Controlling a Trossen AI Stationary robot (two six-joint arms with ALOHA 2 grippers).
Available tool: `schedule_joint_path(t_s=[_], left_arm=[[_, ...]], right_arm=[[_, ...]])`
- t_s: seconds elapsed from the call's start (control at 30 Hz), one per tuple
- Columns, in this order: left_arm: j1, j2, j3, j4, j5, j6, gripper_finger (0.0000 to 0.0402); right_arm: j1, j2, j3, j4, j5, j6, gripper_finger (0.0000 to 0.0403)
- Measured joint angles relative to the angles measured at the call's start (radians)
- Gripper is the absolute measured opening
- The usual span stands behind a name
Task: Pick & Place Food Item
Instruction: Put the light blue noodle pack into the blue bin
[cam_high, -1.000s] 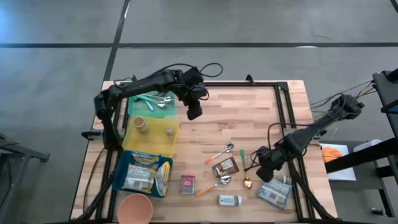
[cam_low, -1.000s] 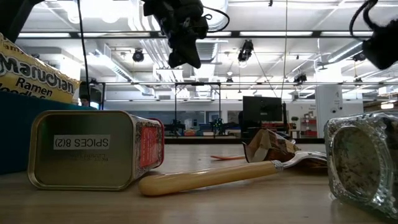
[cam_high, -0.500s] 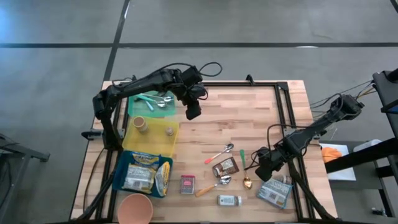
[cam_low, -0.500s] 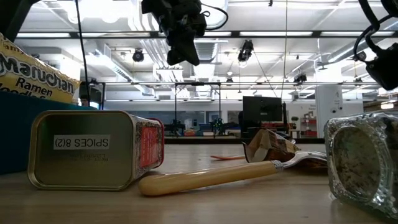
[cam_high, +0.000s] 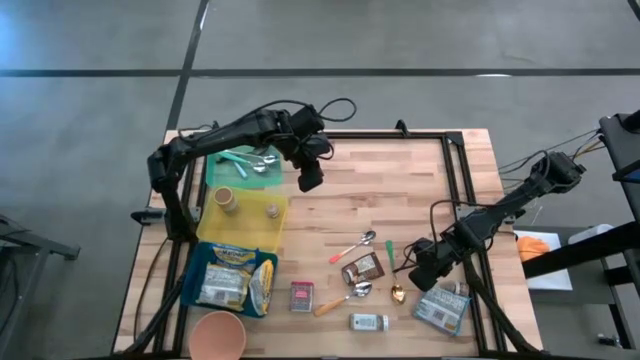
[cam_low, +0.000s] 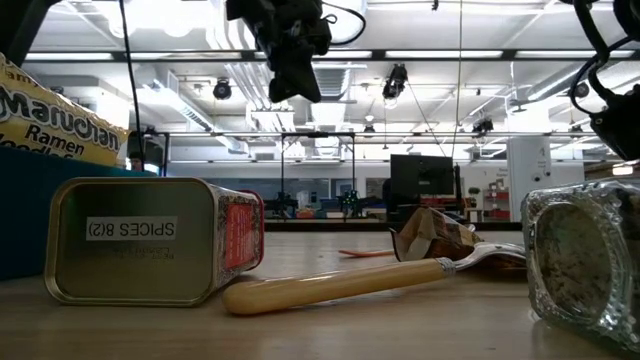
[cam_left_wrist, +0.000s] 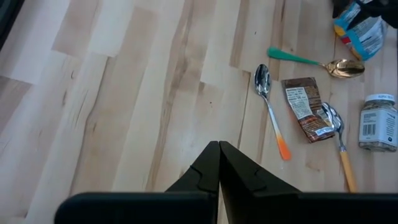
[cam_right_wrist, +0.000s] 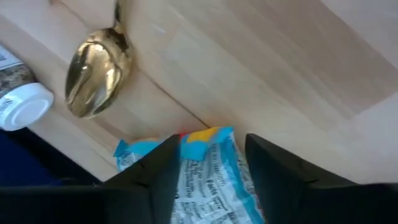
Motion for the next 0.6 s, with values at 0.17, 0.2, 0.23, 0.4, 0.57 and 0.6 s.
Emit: schedule_joint_path(t_s=[0.17, 0.2, 0.23, 0.4, 0.57, 0.6], left_arm=[[0.000, -0.005, 0.000, 0.000, 0.000, 0.003, 0.0011], [0.000, -0.006, 0.000, 0.000, 0.000, 0.003, 0.0011], [0.000, -0.007, 0.000, 0.000, 0.000, 0.003, 0.0011], [0.000, -0.013, 0.000, 0.001, 0.000, 0.003, 0.0011], [0.000, -0.013, 0.000, 0.003, 0.000, 0.003, 0.0011], [0.000, -0.013, 0.000, 0.003, 0.000, 0.003, 0.0011]], right_arm=[[0.000, 0.000, -0.005, 0.001, -0.025, -0.005, 0.0112], [0.000, 0.000, -0.006, 0.000, -0.035, -0.005, 0.0100], [0.000, 0.000, -0.008, 0.001, -0.044, -0.007, 0.0088], [0.000, 0.000, -0.008, 0.005, -0.054, -0.016, 0.0034], [0.000, 0.000, -0.008, 0.006, -0.054, -0.015, 0.0009], [0.000, 0.000, -0.008, 0.006, -0.054, -0.016, 0.0009]])
